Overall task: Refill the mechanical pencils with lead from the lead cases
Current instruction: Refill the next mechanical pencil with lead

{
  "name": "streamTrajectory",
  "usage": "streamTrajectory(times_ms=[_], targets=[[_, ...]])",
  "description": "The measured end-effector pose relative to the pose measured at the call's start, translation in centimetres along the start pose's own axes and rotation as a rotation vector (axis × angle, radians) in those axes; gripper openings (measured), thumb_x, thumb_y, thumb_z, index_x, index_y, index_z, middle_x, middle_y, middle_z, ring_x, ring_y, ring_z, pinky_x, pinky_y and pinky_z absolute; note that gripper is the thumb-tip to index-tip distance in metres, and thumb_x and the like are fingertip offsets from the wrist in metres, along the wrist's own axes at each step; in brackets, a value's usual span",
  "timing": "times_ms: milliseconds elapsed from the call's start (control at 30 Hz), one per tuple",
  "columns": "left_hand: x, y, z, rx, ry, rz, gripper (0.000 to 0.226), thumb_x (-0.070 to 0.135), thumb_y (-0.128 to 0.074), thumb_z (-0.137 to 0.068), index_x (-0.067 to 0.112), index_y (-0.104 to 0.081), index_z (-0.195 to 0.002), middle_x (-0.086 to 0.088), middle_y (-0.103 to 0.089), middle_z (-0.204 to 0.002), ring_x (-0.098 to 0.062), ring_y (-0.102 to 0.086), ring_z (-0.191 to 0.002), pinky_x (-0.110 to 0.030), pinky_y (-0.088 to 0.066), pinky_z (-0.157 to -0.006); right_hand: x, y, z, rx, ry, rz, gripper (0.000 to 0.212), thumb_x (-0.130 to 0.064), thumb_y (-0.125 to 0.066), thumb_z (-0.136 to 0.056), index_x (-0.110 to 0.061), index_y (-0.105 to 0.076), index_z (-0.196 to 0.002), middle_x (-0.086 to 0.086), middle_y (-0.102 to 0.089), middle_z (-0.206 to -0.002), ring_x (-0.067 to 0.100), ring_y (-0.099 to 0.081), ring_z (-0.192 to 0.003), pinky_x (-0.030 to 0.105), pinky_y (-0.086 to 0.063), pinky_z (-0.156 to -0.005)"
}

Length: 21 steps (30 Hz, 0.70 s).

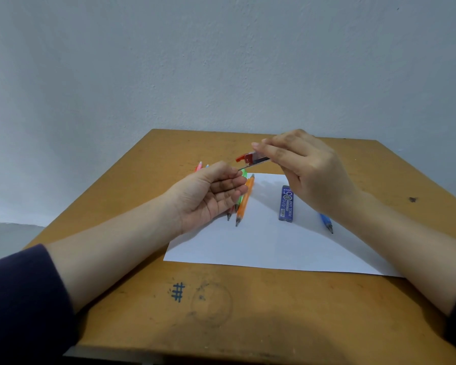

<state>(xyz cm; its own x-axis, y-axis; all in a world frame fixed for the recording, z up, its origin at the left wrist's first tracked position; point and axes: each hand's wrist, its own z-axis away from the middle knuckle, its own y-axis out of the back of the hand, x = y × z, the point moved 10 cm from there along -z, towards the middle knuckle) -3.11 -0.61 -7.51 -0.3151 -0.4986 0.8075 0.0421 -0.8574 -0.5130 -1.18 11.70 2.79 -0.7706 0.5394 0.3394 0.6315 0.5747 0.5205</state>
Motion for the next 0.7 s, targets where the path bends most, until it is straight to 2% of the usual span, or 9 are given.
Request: streamTrajectory(times_ms=[333,567,700], targets=[[0.5,0.0,0.0,-0.009,-0.049,-0.009,0.014,0.009,-0.065,-0.083,-0.002,-0.067,-0.093,-0.013,-0.07,-0.078,-0.016,-0.069,-0.064,-0.02,-0.056,-0.055,0.7,0.0,0.2,0.002,-0.043,0.005,0.035,0.011,-0.058,-0.086,-0.005,-0.067,-0.116,0.011,-0.07,-0.103,0.029,-0.064,-0.088,0.041,-0.052,-0.063],[1.0,0.5,0.0,0.019,-0.107,-0.026,0.01,0.008,-0.07,-0.076,0.001,-0.068,-0.083,-0.013,-0.071,-0.078,-0.017,-0.069,-0.066,-0.02,-0.056,-0.057,0.3,0.0,0.1,0.005,-0.022,0.002,0.033,0.009,-0.058,-0.088,-0.005,-0.067,-0.116,0.012,-0.07,-0.103,0.03,-0.064,-0.087,0.041,-0.053,-0.064],[1.2,0.5,-0.1,0.021,-0.127,-0.035,0.005,0.006,-0.067,-0.081,0.001,-0.067,-0.08,-0.012,-0.07,-0.075,-0.016,-0.068,-0.064,-0.019,-0.057,-0.058,0.5,0.0,0.1,0.013,-0.037,-0.005,0.031,0.008,-0.057,-0.089,-0.004,-0.067,-0.115,0.012,-0.07,-0.103,0.03,-0.064,-0.087,0.041,-0.052,-0.064]])
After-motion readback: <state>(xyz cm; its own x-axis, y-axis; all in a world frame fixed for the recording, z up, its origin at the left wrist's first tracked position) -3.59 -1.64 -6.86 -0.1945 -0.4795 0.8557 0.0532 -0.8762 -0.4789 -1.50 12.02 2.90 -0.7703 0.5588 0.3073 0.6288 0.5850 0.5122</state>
